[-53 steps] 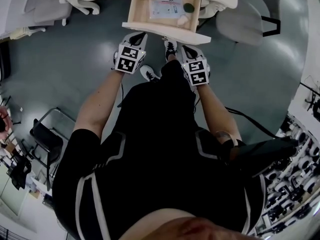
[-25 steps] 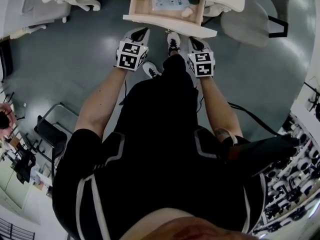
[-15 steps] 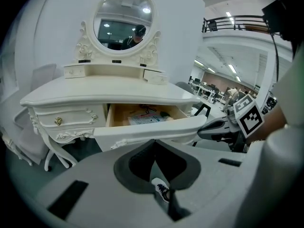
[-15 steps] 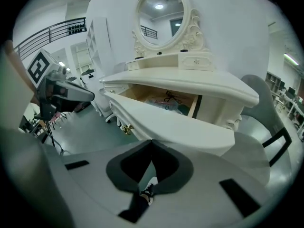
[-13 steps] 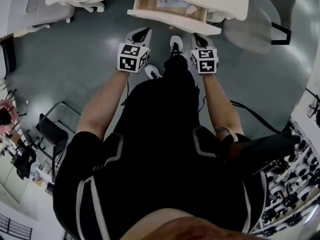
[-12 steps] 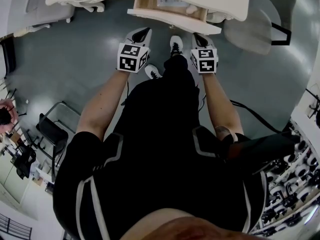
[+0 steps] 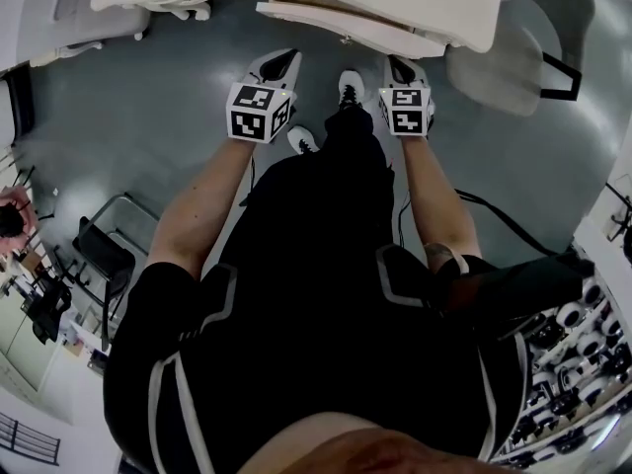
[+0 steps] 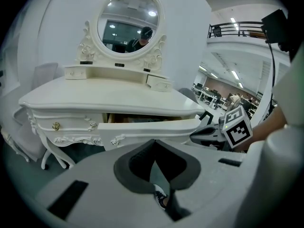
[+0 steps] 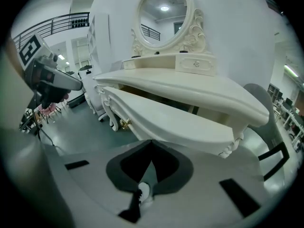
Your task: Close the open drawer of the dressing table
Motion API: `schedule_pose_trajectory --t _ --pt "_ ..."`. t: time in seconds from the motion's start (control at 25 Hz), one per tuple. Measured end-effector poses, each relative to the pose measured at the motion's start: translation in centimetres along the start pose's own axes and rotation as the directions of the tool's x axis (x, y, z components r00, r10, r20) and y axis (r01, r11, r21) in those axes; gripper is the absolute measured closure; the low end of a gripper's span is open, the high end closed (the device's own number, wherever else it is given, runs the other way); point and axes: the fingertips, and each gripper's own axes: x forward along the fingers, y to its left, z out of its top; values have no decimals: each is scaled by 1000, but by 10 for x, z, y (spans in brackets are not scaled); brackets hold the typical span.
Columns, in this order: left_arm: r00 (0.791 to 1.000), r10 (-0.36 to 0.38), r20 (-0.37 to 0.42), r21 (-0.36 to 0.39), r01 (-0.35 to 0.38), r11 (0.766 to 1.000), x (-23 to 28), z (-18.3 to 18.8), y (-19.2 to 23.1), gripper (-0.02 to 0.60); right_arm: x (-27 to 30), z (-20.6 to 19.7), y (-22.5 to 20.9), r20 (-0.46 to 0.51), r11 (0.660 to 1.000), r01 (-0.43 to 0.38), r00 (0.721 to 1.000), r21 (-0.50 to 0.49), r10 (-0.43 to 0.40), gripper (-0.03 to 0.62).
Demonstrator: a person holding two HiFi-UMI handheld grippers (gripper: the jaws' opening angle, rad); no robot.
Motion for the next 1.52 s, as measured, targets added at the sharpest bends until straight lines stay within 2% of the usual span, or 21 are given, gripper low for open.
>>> schedule_pose_trajectory --t 0.48,1.04,1.52 --pt "999 -5 52 24 4 1000 -2 34 -1 577 24 -1 -30 -1 994 41 999 103 -41 589" --pt "997 18 80 22 -20 1000 -5 53 6 577 50 26 -56 89 993 54 994 103 -63 589" --pt "993 38 111 5 -39 999 -16 66 11 577 56 27 -57 93 993 50 994 105 -60 589"
